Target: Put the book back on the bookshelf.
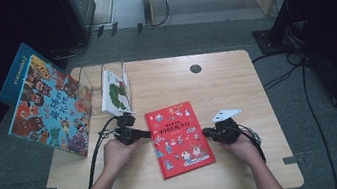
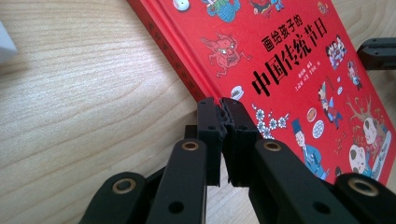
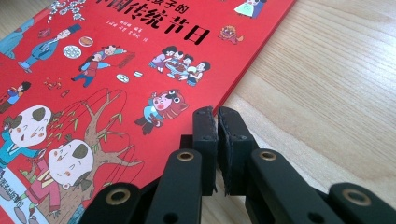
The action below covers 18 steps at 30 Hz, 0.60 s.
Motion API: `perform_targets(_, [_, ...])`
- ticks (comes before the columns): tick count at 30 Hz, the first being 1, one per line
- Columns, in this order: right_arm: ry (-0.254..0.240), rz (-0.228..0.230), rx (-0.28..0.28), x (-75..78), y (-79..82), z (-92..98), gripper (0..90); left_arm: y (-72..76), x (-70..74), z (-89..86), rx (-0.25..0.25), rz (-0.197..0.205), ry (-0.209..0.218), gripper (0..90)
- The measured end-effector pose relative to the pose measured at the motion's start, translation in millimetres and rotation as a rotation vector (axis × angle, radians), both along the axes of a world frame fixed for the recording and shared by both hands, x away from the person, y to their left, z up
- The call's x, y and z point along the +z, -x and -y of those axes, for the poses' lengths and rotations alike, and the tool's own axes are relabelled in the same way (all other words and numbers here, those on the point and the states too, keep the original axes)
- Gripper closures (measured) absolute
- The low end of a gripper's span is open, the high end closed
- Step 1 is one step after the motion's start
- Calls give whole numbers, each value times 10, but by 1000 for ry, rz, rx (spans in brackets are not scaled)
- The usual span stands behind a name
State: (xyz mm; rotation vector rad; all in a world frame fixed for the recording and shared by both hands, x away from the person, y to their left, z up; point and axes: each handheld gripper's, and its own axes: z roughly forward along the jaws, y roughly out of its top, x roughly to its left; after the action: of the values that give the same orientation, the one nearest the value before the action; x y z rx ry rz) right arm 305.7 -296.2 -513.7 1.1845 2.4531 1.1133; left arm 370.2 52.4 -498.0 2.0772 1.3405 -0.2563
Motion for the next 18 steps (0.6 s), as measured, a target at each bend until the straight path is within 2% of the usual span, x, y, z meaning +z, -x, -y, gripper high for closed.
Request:
perform_targets(7, [-3,-1,-11,0,2,13,869,-10,-20,29,4,11,15,873])
perform_targets(13, [-4,-3,-26,0,9,42,870,-26,-56,75,0,11,19,869])
perform_targets(18, [-2,1,-40,1,18,56,870,-58,-75,92,5,4,39,872])
